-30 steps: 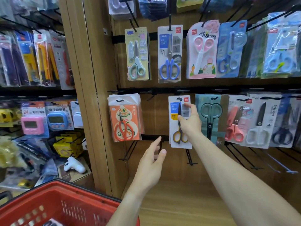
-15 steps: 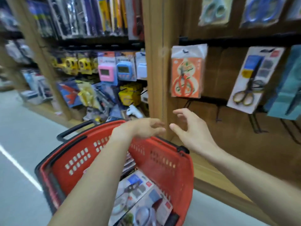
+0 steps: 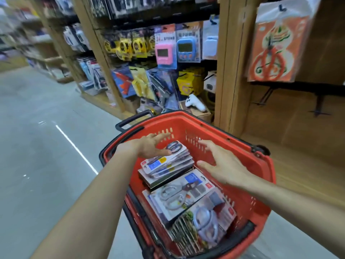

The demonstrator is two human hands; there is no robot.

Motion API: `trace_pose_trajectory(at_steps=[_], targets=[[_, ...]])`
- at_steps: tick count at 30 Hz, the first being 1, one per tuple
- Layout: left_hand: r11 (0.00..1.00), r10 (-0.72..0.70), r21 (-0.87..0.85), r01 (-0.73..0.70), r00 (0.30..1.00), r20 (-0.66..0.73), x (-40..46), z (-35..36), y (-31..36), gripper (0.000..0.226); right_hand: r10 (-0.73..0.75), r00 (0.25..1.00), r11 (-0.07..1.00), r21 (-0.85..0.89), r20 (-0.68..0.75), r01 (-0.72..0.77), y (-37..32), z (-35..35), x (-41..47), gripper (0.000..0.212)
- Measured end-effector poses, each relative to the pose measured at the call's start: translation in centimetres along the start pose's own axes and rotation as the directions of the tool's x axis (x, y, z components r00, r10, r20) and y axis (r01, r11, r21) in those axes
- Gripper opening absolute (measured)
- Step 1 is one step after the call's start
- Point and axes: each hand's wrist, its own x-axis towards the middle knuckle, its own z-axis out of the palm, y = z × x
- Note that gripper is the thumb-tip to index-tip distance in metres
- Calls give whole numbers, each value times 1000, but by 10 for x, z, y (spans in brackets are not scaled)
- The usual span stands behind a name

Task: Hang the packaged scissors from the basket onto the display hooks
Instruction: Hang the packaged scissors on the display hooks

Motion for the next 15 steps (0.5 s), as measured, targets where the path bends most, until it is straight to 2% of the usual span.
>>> trace_pose_trajectory(at_steps=[6, 11, 15], targets=[[999, 18, -39, -16, 999, 47, 10, 5, -5, 90, -5, 1000, 1000, -7, 17, 5, -9, 1, 5, 66], [993, 105, -45, -106, 994, -23, 22, 8, 6, 83, 29, 996, 999, -34, 84, -26, -14, 6, 8, 67], [991, 126, -35, -126, 992, -7, 28, 9, 6, 91, 43, 991, 999, -25, 127, -40, -11, 11, 9, 69]])
